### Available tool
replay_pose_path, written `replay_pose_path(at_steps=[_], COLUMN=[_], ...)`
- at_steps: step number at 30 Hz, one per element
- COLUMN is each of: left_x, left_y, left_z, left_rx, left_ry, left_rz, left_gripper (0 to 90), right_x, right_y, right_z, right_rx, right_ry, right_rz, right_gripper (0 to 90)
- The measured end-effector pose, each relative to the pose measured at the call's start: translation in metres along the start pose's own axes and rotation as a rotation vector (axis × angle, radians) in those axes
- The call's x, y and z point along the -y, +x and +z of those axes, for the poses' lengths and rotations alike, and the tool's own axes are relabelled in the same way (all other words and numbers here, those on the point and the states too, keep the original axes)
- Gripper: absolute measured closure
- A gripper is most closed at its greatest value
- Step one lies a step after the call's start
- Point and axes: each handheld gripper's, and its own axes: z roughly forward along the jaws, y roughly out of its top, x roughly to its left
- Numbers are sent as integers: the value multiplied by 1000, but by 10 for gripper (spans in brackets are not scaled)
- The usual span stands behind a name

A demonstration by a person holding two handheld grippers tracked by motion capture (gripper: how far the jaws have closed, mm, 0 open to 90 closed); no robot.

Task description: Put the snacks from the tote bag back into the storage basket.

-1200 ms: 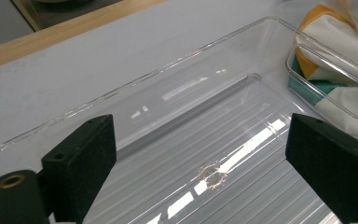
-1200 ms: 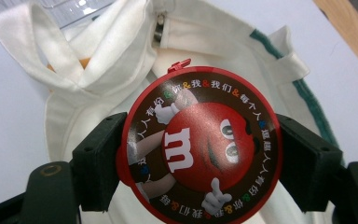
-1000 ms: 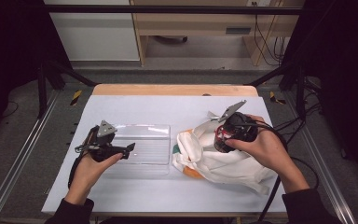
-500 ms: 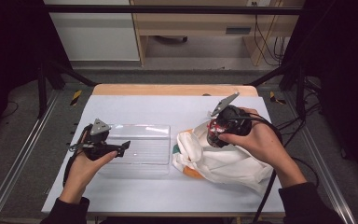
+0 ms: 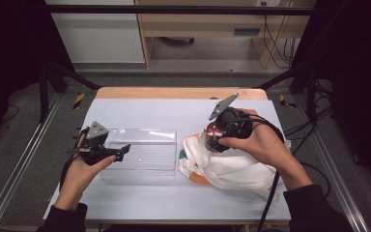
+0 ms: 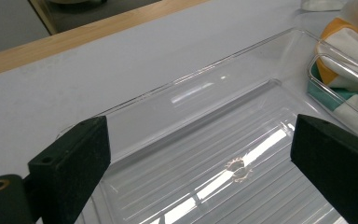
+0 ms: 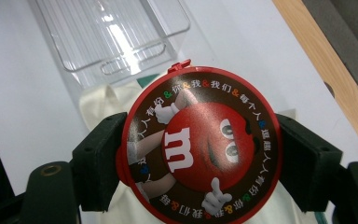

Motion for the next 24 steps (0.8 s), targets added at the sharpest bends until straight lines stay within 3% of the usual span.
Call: replay_pose_path(at_steps=[3, 14, 24], left_x=[1, 6, 8], left_y=[0, 9, 13], left_z=[1, 1, 1], left_rx=[-7, -16, -16], left_ry=[8, 13, 34], left_rz=[-2, -21, -15], left_gripper=[48, 47, 45], right_x=[-3, -31, -49], right_y=[6, 14, 13], right_z=[0, 13, 31], right_rx=[-20, -15, -36], right_ry=[-17, -23, -10], right_rz=[1, -22, -59], right_gripper=[248, 248, 248])
